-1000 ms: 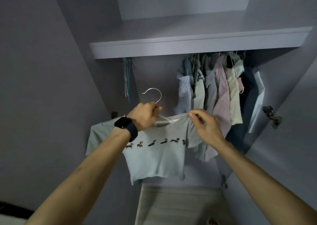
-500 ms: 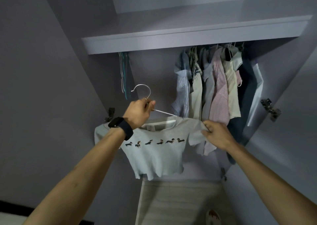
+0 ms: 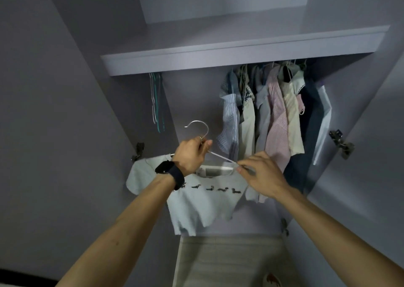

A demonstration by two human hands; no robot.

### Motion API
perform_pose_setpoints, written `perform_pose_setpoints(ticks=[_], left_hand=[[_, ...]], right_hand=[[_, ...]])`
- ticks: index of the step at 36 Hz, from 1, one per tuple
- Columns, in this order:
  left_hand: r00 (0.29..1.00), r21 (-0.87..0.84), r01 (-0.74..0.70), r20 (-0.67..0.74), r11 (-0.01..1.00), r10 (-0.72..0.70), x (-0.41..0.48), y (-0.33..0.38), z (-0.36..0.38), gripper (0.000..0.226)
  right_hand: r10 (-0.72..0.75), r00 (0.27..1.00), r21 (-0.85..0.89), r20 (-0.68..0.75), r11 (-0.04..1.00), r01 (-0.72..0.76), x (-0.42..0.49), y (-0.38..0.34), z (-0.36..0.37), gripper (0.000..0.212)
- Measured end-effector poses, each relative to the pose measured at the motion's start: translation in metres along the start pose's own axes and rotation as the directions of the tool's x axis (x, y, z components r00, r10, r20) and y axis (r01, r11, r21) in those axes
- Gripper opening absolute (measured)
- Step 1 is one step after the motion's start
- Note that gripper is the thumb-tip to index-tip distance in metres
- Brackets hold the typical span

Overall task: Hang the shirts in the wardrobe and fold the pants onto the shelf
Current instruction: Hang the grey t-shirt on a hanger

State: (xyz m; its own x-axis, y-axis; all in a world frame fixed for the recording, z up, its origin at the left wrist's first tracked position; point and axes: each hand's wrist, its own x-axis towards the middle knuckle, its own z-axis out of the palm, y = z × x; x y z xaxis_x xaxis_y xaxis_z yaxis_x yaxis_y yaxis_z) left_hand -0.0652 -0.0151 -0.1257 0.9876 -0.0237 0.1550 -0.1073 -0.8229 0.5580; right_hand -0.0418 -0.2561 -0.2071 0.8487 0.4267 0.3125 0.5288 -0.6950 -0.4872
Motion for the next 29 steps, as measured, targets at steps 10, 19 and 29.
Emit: perform_pose_setpoints(ticks=[10,19,29], left_hand=[[0.997,0.018,0.05,-0.055,0.999,-0.049,-0.001,-0.003,0.023,0.02],[0.998,0.025,0.031,-0.048,0.999,-0.03,0.014,-0.007,0.025,0.005],[0.994,0.285,0.025,-0.105,0.958,0.005,0.045,-0.031,-0.01,0.063]], right_hand=[[-0.024,0.981,0.133,0.19,0.991,-0.001,0.009,-0.009,-0.003,0.022],[0.067,0.948,0.045,0.312,0.995,-0.085,0.031,-0.02,-0.013,0.01],[0.27,0.924,0.012,0.271,0.959,-0.283,0.074,-0.052,-0.038,0.009]])
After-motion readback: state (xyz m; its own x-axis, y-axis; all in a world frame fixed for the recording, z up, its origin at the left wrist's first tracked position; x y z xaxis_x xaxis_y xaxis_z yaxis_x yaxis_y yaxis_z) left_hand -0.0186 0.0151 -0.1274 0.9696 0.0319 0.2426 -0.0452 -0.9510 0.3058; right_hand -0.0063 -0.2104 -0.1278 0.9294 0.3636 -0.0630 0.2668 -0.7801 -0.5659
